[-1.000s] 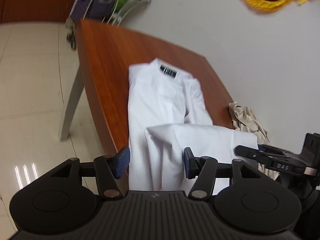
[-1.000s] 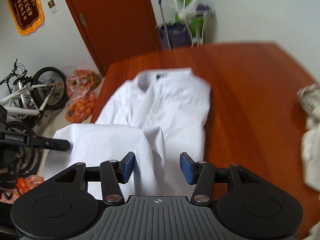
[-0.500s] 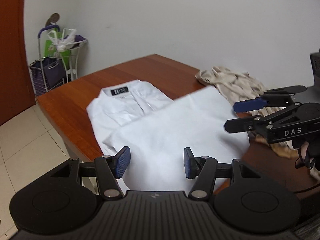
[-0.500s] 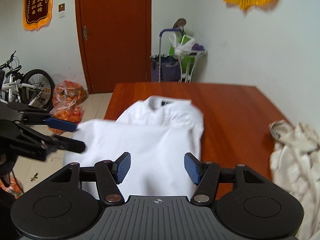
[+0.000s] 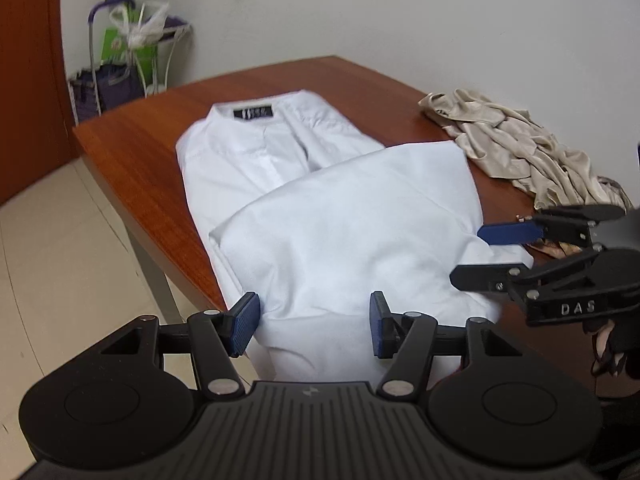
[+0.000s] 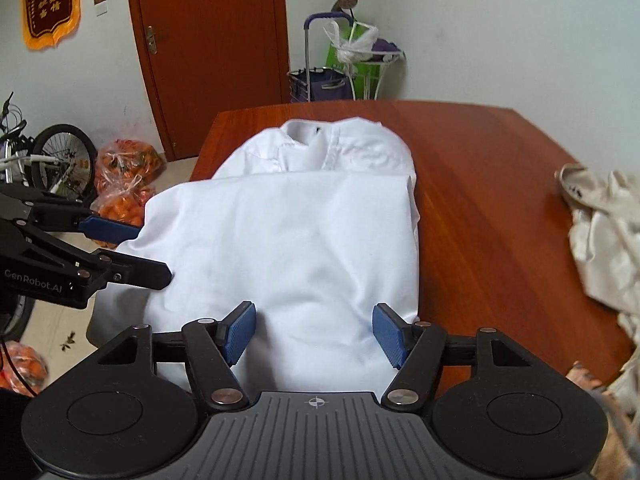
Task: Fold clothes
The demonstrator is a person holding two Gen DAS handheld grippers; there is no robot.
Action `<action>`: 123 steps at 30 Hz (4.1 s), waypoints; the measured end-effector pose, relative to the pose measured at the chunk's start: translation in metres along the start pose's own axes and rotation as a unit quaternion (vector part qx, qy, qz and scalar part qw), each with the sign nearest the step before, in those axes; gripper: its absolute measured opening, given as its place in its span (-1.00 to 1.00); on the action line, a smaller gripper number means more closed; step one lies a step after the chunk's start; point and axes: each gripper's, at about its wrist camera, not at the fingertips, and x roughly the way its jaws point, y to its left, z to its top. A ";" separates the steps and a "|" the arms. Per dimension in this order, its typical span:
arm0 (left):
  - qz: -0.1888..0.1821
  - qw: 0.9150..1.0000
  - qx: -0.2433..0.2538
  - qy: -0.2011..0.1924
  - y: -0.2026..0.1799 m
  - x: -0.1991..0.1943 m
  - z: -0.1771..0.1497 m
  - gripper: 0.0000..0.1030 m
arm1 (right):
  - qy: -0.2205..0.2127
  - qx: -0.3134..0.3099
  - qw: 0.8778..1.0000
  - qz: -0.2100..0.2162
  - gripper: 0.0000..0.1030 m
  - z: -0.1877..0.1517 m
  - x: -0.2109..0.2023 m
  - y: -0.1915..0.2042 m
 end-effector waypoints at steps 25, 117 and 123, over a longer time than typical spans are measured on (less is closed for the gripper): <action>0.007 0.999 0.008 -0.031 -0.001 0.014 0.039 -0.14 | -0.003 0.045 0.999 0.016 0.34 0.051 0.027 -0.020; -0.224 0.974 0.011 0.014 0.036 -0.123 0.016 -0.44 | 0.001 0.159 0.971 0.178 -0.10 0.023 -0.121 -0.045; -0.220 0.973 -0.075 -0.004 0.058 -0.093 0.059 -0.44 | -0.030 0.227 0.962 0.148 -0.10 0.060 -0.085 -0.084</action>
